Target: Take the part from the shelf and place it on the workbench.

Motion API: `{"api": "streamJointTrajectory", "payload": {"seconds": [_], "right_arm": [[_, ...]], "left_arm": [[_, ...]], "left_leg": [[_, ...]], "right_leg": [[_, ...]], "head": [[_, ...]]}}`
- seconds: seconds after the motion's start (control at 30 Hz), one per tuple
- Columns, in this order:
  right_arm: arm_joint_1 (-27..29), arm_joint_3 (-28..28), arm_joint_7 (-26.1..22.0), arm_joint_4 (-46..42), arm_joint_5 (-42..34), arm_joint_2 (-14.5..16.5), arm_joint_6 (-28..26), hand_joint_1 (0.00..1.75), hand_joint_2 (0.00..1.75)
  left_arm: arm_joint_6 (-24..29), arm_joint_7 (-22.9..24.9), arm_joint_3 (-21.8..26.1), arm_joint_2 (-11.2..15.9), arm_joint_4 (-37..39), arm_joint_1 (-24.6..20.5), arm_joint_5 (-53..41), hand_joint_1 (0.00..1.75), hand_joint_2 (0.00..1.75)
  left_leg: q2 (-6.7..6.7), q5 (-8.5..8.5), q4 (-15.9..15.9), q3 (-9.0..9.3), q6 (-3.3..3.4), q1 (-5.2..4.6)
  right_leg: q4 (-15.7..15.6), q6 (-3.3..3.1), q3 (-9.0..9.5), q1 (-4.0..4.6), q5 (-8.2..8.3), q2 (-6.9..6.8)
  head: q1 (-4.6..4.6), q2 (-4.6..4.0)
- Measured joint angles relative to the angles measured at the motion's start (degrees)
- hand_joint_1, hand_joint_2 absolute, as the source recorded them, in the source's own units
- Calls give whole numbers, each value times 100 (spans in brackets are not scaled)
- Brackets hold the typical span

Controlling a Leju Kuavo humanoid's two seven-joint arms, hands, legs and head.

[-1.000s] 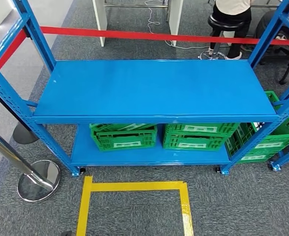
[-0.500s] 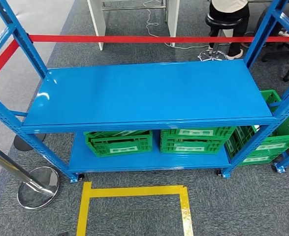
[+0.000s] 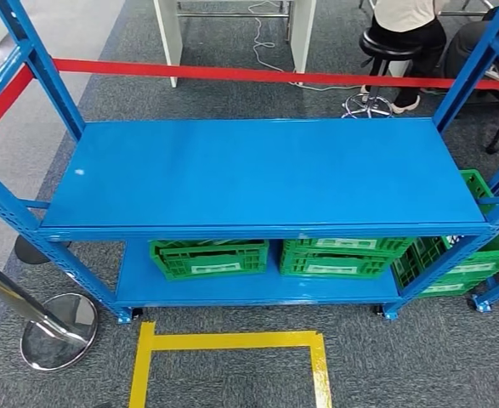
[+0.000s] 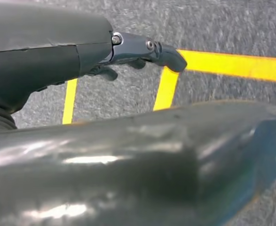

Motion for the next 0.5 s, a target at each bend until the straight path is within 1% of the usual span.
{"api": "streamJointTrajectory", "payload": {"seconds": [0.03, 0.07, 0.1, 0.13, 0.17, 0.2, 0.23, 0.27, 0.33, 0.37, 0.4, 0.43, 0.47, 0.5], "right_arm": [[9, 0, 1, 0, 3, 0, 5, 0, 0], [19, -1, 1, 0, 4, 0, 12, 0, 0], [27, -1, 1, 0, 7, 0, 19, 0, 0], [31, -1, 1, 0, 8, 0, 24, 0, 0], [32, -1, 1, 0, 9, 0, 30, 0, 0], [29, 0, 1, 2, 10, 0, 37, 0, 0], [25, 0, 2, 3, 10, 0, 44, 0, 0], [23, -1, 3, 5, 11, 0, 49, 0, 0], [21, -2, 4, 6, 11, 1, 55, 0, 0], [24, -2, 4, 5, 11, 1, 56, 0, 0], [23, -2, 3, 5, 11, 2, 58, 0, 0], [20, -2, 3, 5, 11, 3, 60, 0, 0], [18, -2, 2, 6, 11, 4, 63, 0, 0], [15, -2, 2, 6, 11, 5, 64, 0, 0]], "left_arm": [[-1, 2, 2, -1, 0, 1, 0, 0, 0], [-2, 7, 2, -1, 0, 4, 0, 0, 0], [-1, 16, 3, -2, 0, 9, 1, 0, 0], [-1, 25, 4, -2, 0, 14, 1, 0, 0], [0, 32, 5, -1, 0, 18, 2, 0, 0], [0, 37, 7, 1, 0, 15, 3, 0, 0], [1, 38, 9, 3, 0, 9, 4, 0, 0], [1, 38, 10, 6, 0, 1, 4, 0, 0], [2, 39, 11, 10, -1, -13, 4, 0, 0], [3, 40, 12, 11, -1, -17, 5, 0, 0], [3, 40, 13, 12, -1, -20, 5, 0, 0], [4, 40, 13, 14, -1, -22, 6, 0, 0], [5, 40, 14, 16, 0, -22, 7, 0, 0], [5, 40, 14, 17, 0, -23, 7, 0, 0]], "left_leg": [[-1, -31, 1, 29, 6, 0], [-5, -68, 1, 71, 6, 1], [-9, -110, 1, 127, 1, 4], [-13, -160, 2, 196, -13, 8], [-15, -214, 2, 257, -35, 10], [-18, -272, 13, 303, -68, 1], [-19, -318, 17, 334, -101, -9], [-19, -350, 18, 347, -133, -18], [-16, -391, -1, 381, -184, -18], [-13, -423, 25, 389, -211, -11], [-10, -492, 136, 351, -239, -5], [-7, -608, 379, 237, -267, 1], [-6, -753, 738, 49, -289, 7], [-6, -839, 942, -61, -300, 10]], "right_leg": [[294, 17, -220, -3, -38, -1], [397, 29, -353, -6, 45, -1], [292, 37, -382, -11, 235, -3], [-21, 40, -302, -19, 515, -4], [-386, 37, -172, -26, 764, -7], [-708, 18, -27, -25, 920, -5], [-920, -14, 78, -20, 996, -4], [-991, -55, 130, -8, 976, 0], [-1010, -142, 163, 2, 932, 7], [-1025, -177, 184, -3, 918, 7], [-1041, -214, 213, -13, 903, 3], [-1055, -249, 247, -24, 885, -4], [-1059, -276, 276, -24, 859, -10], [-1059, -292, 290, -23, 845, -15]], "head": [[0, 0], [1, 0], [1, 0], [3, 0], [2, 0], [5, 0], [4, 0], [-4, 0], [-18, 0], [-30, 0], [-40, 0], [-51, 0], [-59, 0], [-63, 0]]}}
